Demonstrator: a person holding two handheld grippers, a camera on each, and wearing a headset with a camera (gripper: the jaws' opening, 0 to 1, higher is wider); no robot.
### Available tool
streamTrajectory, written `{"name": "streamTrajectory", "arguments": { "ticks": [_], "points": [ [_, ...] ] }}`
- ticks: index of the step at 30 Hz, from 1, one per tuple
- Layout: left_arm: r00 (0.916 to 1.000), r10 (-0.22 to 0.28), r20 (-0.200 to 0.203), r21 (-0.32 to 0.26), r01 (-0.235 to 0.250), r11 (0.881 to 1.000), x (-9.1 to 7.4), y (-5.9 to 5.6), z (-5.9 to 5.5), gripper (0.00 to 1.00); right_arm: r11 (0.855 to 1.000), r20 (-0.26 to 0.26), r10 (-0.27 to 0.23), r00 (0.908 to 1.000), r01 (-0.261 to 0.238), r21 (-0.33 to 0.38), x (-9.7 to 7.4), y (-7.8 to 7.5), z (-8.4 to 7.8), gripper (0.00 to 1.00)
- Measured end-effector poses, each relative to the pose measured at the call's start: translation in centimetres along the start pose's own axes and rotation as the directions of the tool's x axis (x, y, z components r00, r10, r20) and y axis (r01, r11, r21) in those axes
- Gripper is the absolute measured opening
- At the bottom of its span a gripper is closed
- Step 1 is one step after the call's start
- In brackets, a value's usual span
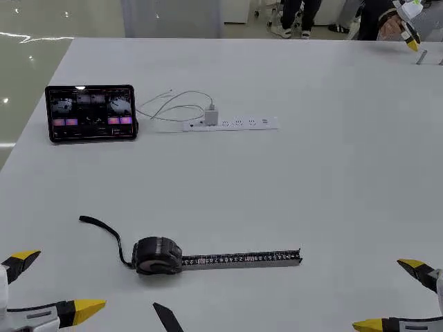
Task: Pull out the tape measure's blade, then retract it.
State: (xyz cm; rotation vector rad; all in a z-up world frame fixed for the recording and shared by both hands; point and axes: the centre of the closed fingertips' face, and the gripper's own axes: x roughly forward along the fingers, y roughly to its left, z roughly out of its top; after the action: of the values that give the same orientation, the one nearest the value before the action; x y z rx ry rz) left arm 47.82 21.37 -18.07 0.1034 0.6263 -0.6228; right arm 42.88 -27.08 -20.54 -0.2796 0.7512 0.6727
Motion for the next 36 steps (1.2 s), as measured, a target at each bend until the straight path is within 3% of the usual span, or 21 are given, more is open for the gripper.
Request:
{"name": "streamTrajectory", "arguments": {
  "ticks": [2,9,18,19,25,32,36],
  "points": [
    [0.9999,-0.009,0.008,-0.023,0.009,1.0,0.3,-0.6,0.5,0.99,1.0,-0.021,-0.007,0.9998,0.007,-0.027,0.2,-0.3,0.1,0.99],
    [0.9995,-0.031,0.013,-0.057,0.031,0.998,2.0,-2.3,1.3,0.99,0.994,-0.078,0.058,0.9952,-0.065,-0.089,1.2,0.0,0.8,0.99],
    [0.9992,-0.038,0.014,-0.029,0.038,0.999,3.7,-4.8,2.7,0.99,0.982,-0.103,0.099,0.9897,-0.114,-0.153,2.5,-0.7,2.9,0.99],
    [0.9975,-0.066,0.025,-0.022,0.066,0.998,4.0,-5.5,2.9,0.99,0.978,-0.111,0.106,0.9881,-0.124,-0.166,2.7,-0.7,3.1,0.99],
    [0.9979,-0.052,0.04,-0.051,0.054,0.997,5.1,-6.7,4.0,0.99,0.954,-0.158,0.146,0.9765,-0.181,-0.237,4.1,-0.5,3.9,0.99],
    [0.9992,-0.007,0.039,-0.063,0.01,0.998,6.2,-6.5,4.3,0.99,0.934,-0.191,0.194,0.9622,-0.241,-0.265,5.3,0.1,4.6,0.99],
    [0.9979,0.005,0.065,-0.065,0.0,0.998,6.6,-6.8,4.7,0.99,0.922,-0.209,0.215,0.9541,-0.268,-0.279,6.0,0.2,4.6,0.99]
  ]
}}
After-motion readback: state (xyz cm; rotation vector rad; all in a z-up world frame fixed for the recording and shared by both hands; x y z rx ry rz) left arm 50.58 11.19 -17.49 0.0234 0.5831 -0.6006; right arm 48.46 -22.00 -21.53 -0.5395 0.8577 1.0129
